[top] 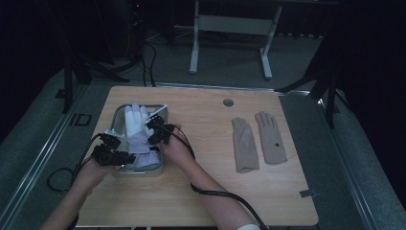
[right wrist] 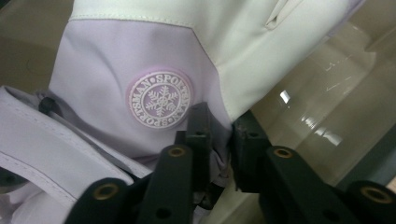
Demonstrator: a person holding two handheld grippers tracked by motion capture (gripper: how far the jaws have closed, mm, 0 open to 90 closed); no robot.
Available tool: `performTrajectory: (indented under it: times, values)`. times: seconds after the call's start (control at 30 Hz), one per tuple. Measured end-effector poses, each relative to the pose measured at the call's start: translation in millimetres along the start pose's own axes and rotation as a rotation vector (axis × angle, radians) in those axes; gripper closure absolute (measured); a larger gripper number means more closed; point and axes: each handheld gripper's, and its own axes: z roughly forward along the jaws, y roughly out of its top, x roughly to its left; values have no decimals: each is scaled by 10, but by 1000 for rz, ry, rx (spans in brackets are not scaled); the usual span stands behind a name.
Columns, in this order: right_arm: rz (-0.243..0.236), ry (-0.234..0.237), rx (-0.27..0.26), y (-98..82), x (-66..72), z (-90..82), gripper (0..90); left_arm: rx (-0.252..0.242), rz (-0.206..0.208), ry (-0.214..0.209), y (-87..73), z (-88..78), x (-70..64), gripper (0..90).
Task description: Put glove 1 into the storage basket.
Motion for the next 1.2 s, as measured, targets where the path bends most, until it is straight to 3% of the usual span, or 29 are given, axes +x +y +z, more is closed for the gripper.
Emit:
performTrajectory:
  times: [0.07,0.13,0.17,0.37,0.43,0.5,0.53,0.67,0.97,1.03,1.2]
  values:
    - [-8,3,-5,5,-4,-28,675,-1,-2,0,2,1,6,642]
    - [-17,28,-30,8,-13,-78,551,-4,-10,0,3,-1,15,641]
    - [-17,28,-30,8,-13,-78,551,-4,-10,0,3,-1,15,641]
    - [-40,47,-166,34,-66,-363,342,-11,-23,-6,5,-3,24,613]
    - [-43,60,-185,28,-69,-435,317,-28,-34,5,-4,-22,28,583]
    - [-30,73,-213,9,-79,-517,215,-55,-47,23,-15,-63,30,552]
    - [-58,89,-202,-12,-89,-554,153,-70,-49,31,-20,-91,30,516]
    - [-88,77,-219,-78,-117,-647,138,-147,-45,51,-28,-242,-24,499]
    - [-90,75,-256,-229,-216,-869,137,-243,4,47,14,-340,-259,486]
    - [-99,68,-259,-318,-277,-957,139,-289,29,14,33,-331,-408,497]
    - [-117,62,-246,-487,-369,-1057,139,-314,79,-8,84,-277,-639,506]
